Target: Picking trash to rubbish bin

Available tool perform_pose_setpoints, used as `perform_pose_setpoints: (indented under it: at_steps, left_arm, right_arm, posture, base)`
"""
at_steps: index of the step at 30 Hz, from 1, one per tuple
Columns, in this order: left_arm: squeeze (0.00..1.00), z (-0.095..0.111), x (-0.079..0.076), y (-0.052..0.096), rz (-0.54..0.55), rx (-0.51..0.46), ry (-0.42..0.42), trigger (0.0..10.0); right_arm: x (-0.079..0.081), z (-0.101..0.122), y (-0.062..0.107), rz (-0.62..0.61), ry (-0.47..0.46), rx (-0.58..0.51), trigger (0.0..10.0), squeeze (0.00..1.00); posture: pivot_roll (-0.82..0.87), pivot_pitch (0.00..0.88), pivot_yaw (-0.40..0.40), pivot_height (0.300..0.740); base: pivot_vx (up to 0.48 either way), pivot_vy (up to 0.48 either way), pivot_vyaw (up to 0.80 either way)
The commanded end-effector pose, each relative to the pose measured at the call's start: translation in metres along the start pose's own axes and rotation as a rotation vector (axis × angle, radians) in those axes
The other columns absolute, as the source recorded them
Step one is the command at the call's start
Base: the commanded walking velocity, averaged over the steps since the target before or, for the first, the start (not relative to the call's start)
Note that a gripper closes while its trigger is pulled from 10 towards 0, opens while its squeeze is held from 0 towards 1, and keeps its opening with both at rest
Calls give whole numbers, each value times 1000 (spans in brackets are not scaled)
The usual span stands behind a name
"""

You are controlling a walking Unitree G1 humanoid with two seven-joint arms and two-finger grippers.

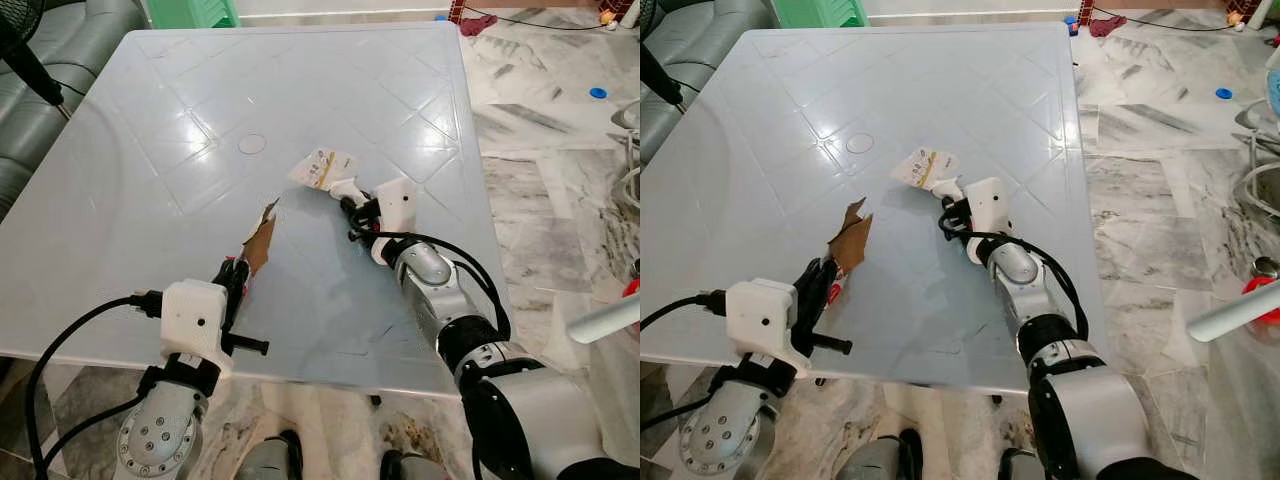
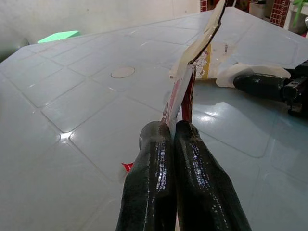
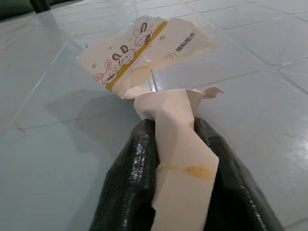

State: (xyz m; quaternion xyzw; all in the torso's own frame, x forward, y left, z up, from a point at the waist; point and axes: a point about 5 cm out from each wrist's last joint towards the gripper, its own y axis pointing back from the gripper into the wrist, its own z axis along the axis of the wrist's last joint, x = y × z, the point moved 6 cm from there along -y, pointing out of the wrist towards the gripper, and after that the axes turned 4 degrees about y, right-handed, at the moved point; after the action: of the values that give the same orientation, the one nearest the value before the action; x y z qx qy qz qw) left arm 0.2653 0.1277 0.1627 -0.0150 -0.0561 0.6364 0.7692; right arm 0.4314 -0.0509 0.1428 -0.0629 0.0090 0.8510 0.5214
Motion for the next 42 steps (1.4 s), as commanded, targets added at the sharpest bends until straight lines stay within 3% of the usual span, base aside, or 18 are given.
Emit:
perform_pose_setpoints:
  at_steps: [1,12,18,22,27,28,29,30,33,35,38,39,40,42]
  left_arm:
    - [0,-15,3,2,9,61,4,0]
    - [0,-15,3,-3,13,51,9,0]
    - [0,-16,5,-8,24,45,5,0]
    - [0,-11,19,-23,92,1,-33,0]
    - [0,-12,35,-37,167,-3,-18,0]
    - [0,-12,36,-39,176,-2,-19,1137]
    - [0,-13,37,-41,182,-1,-20,1137]
    - [0,-12,38,-44,186,-8,-14,2784]
    - [0,-12,37,-55,182,-22,15,2745]
    - [0,-10,33,-63,167,-30,25,3882]
    - [0,-8,30,-71,153,-39,42,4745]
    - [0,-8,29,-74,150,-39,46,9059]
    - [0,-8,29,-77,147,-35,53,10000]
    - [0,-10,31,-80,155,-25,62,10000]
  right_arm:
    - [2,4,0,1,-16,-23,0,0]
    - [-1,17,-2,-1,-48,-77,0,0]
    - [-13,25,0,-47,-35,-114,0,0]
    - [-41,36,9,-129,-7,-159,0,0]
    - [-64,44,27,-179,48,-194,0,0]
    - [-68,45,31,-189,52,-197,0,0]
    - [-70,46,34,-197,55,-200,0,0]
    - [-73,47,40,-203,67,-205,0,0]
    - [-80,50,56,-229,105,-216,0,0]
    - [-85,53,66,-257,110,-221,0,0]
    - [-89,58,77,-292,130,-228,0,0]
    - [-91,60,82,-309,144,-231,0,0]
    - [-94,63,89,-333,155,-235,0,0]
    - [-103,65,103,-396,166,-236,0,0]
  posture:
    - [193,225,40,740]
    - [168,216,33,740]
    - [151,199,34,740]
    - [109,156,44,740]
    - [70,120,51,740]
    - [59,111,53,740]
    - [59,111,53,740]
    - [39,96,56,740]
    - [5,70,68,740]
    - [-15,58,77,740]
    - [-43,47,92,740]
    - [-51,45,98,740]
    - [-59,44,102,740]
    - [-68,41,107,740]
  base:
    - [0,0,0]
    - [0,0,0]
    - [0,0,0]
    - [0,0,0]
    - [0,0,0]
    - [0,0,0]
    - [0,0,0]
    - [0,0,0]
    - [0,0,0]
    - [0,0,0]
    - [0,0,0]
    - [0,0,0]
    - [0,0,0]
    - [0,0,0]
